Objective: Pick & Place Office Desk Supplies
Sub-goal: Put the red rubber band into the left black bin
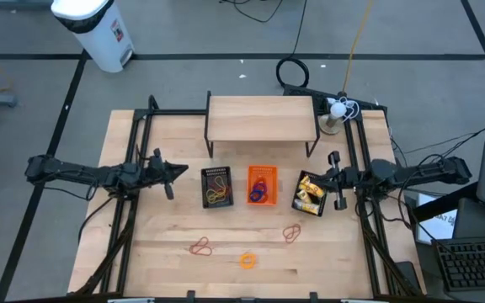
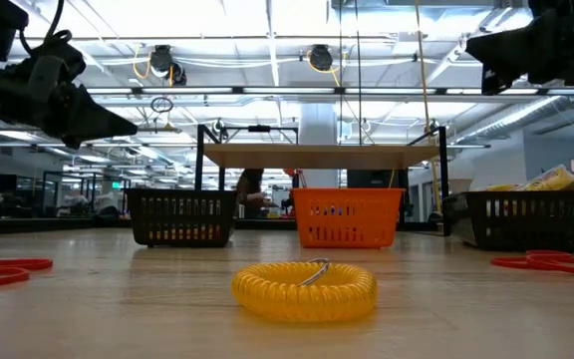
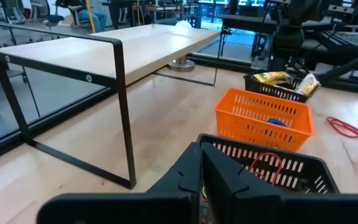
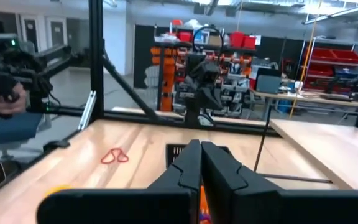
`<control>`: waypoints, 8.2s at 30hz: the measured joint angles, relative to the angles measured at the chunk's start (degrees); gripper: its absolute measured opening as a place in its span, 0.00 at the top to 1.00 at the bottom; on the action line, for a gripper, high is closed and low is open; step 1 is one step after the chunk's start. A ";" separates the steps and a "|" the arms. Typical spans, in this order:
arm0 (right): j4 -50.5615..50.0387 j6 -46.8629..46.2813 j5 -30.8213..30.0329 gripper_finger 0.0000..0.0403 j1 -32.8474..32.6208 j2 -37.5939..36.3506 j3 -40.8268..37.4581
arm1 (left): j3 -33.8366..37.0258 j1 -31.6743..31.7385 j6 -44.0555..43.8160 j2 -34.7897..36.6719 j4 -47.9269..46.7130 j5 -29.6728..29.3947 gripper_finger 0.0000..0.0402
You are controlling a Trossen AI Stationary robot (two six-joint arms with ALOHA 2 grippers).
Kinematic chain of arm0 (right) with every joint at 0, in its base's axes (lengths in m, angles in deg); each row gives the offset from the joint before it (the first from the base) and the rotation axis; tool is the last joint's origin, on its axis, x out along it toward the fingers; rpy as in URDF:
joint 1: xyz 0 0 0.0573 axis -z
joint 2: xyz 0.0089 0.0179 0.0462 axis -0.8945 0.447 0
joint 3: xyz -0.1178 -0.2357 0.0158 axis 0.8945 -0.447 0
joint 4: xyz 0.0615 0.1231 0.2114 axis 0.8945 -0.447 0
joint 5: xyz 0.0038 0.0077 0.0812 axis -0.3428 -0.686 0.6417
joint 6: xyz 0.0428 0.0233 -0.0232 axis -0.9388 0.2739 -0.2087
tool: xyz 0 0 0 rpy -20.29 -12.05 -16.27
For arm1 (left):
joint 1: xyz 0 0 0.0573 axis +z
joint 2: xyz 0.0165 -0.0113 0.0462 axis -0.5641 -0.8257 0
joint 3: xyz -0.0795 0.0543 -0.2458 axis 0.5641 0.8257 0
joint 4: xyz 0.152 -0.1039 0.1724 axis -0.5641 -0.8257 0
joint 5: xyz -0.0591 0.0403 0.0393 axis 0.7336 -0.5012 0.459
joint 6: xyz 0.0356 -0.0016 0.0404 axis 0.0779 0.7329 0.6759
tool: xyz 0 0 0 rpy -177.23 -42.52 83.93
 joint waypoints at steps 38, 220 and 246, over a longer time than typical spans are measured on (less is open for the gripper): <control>-3.15 0.89 -5.73 1.00 0.00 -8.83 -5.92 | 0.00 -0.07 -7.17 -0.77 -3.14 8.53 0.99; -1.87 -0.07 -5.81 0.99 -0.13 -8.42 -6.14 | -5.84 -5.20 -8.40 17.25 -27.97 4.00 1.00; -1.00 1.24 -5.84 0.99 -0.13 -8.44 -6.14 | -21.30 -5.20 -10.70 -18.12 -12.24 5.43 1.00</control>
